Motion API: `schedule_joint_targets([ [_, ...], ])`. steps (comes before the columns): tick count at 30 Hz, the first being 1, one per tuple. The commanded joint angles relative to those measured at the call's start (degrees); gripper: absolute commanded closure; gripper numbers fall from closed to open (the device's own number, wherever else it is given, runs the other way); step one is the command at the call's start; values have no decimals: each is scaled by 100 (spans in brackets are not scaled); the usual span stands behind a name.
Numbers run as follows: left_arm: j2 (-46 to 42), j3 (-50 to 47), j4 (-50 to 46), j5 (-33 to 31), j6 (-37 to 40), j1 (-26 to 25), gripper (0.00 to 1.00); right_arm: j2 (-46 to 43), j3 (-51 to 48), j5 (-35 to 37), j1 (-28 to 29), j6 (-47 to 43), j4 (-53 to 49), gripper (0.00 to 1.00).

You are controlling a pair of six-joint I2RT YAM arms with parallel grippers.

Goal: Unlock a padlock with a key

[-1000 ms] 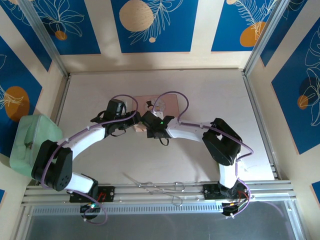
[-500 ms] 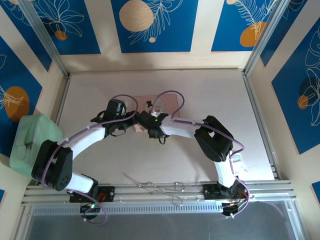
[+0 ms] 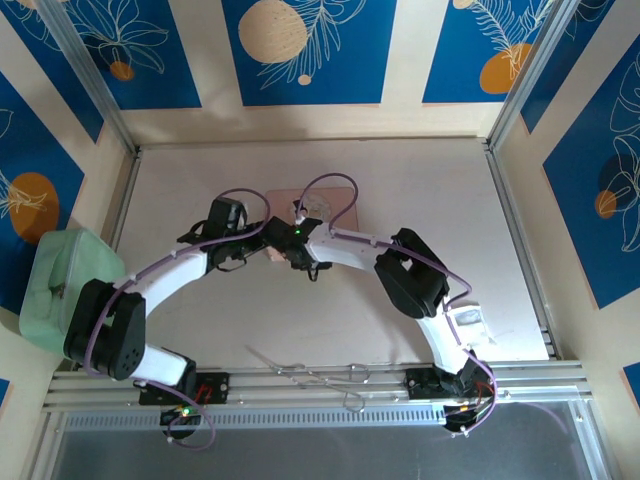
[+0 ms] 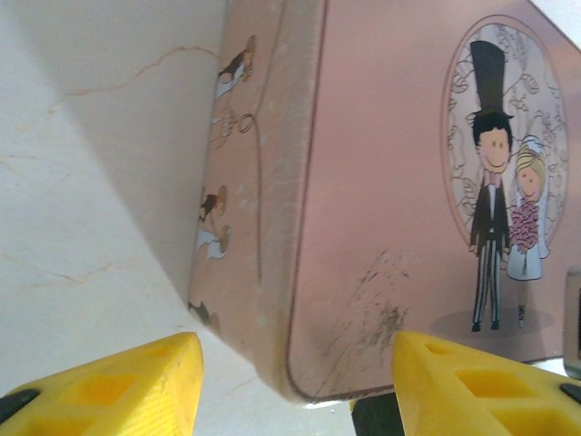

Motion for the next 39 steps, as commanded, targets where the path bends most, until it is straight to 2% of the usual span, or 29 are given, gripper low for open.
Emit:
schedule_joint_targets([
  [1,-29,45,172,197,74,-68,43,299,208,315,99,282,-481,50],
  [4,-40,18,180,191,82,-57,43,329,157,282,53,338,-492,50],
  [7,-37,0,201,197,74,-33,43,274,-23,210,18,335,-369,58],
  [17,-37,12,170,197,117,96,43,-312,-765,152,61,182,216,59],
  [20,-72,22,138,202,135,148,43,-439,-941,183,67,-8,396,60],
  [22,-85,35,110,206,144,176,43,-466,-1009,194,58,-201,530,57],
  [25,-135,44,89,224,144,203,43,-636,-1300,172,83,-669,1054,55],
  [34,-242,-6,96,317,70,225,44,-866,-1593,412,80,-1356,1741,56],
  [39,-303,-66,114,364,12,223,44,-719,-1460,394,26,-1423,1720,60],
])
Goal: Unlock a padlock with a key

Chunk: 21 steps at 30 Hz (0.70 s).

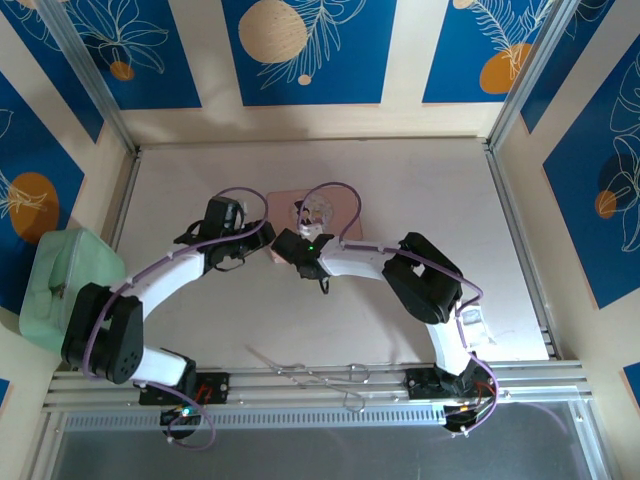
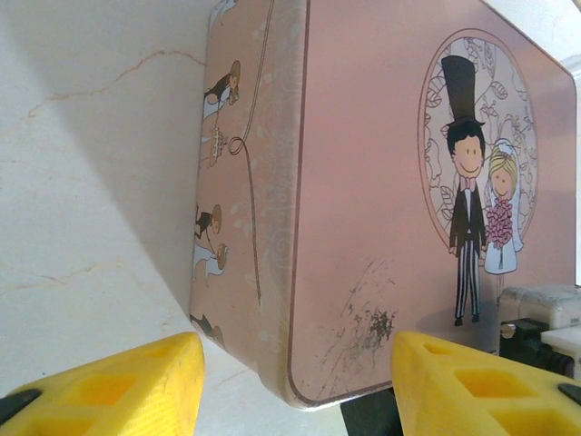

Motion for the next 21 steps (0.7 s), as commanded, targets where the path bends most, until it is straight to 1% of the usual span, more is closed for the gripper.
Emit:
schedule_joint_targets([
  [1,-182,-47,52,129,-51,79,44,-80,98,135,2,-162,63,61],
  [4,-209,-75,53,146,-60,75,44,-68,119,175,4,-39,-89,65],
  [6,-233,-92,45,136,-60,77,44,-93,112,157,-5,40,-168,70],
  [10,-256,-101,31,112,-52,87,44,-229,-87,45,18,51,-48,81],
  [12,-266,-92,30,111,-51,89,44,-327,-235,-110,8,-63,144,85],
  [16,-285,-75,16,119,-60,90,44,-649,-724,-680,-45,-457,797,87],
  [21,-507,-183,91,112,-166,95,43,-1066,-1341,-1992,-354,-764,1606,89],
])
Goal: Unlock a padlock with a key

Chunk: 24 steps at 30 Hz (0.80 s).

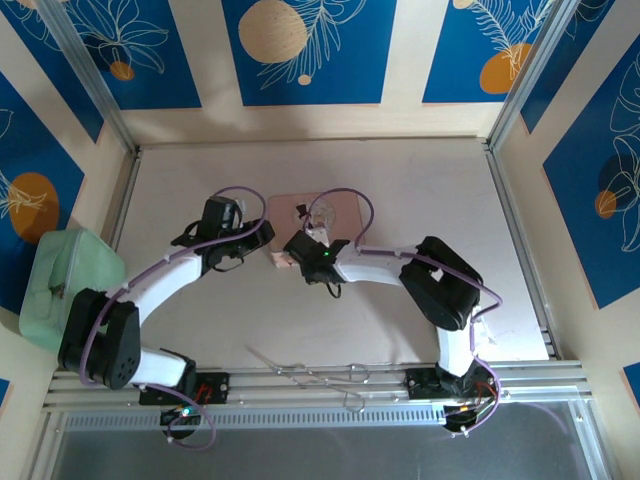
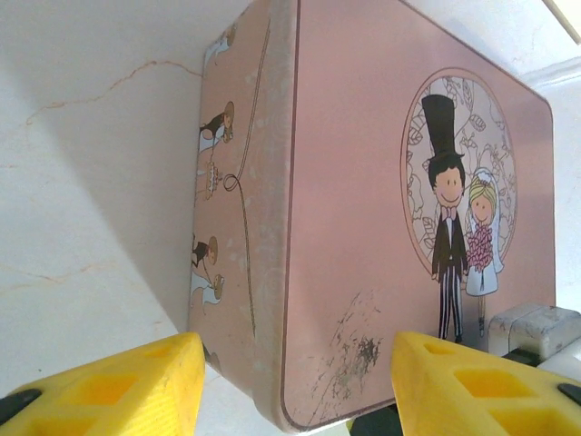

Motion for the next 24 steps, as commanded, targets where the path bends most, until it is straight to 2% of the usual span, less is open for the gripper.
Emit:
schedule_joint_targets([
  [1,-386,-168,116,80,-154,82,41,-337,-338,-1279,-241,-285,684,89],
  [3,-566,-269,179,83,-235,84,39,-426,-450,-1577,-364,-277,753,85],
  [5,-708,-387,205,163,-346,82,39,-471,-431,-1522,-403,-218,577,69],
  [7,-827,-515,241,254,-435,74,39,-535,-420,-1363,-382,-168,421,59],
  [13,-1268,-815,118,186,-497,76,39,-804,-356,-347,12,222,-85,48],
  [19,-1448,-809,-26,130,-560,84,40,61,825,1113,316,1236,-2012,45],
  [24,-1561,-796,-141,23,-584,78,40,303,1087,1080,425,1394,-2066,51],
])
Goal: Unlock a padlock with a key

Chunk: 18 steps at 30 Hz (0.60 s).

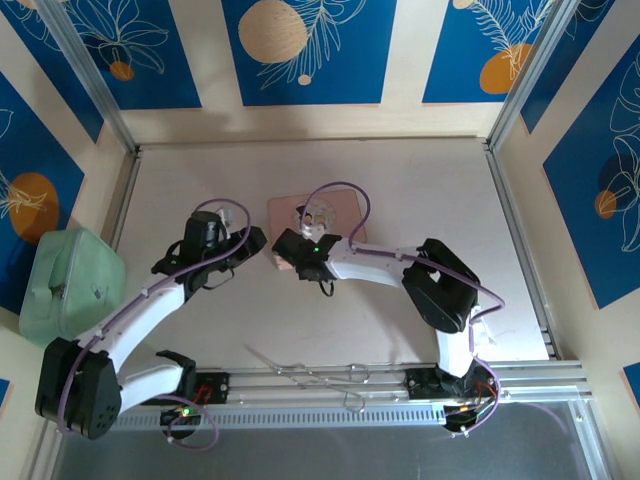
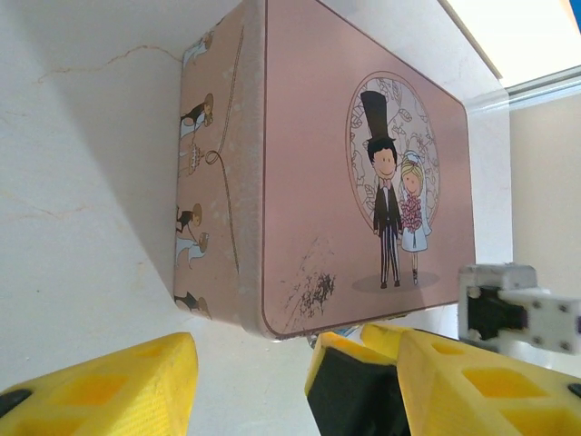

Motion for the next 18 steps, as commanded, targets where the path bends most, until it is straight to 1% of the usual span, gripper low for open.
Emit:
schedule_joint_targets([
  [1,-104,-24,-160,-69,-65,69,40,162,188,359,60,389,-622,52],
  [4,-68,-71,-143,-33,-83,65,41,368,420,416,63,430,-800,56],
  [9,-44,-147,-62,-14,-131,69,41,553,552,464,48,332,-739,62],
  [18,-33,-218,12,61,-188,68,42,890,808,460,-1,217,-714,63],
])
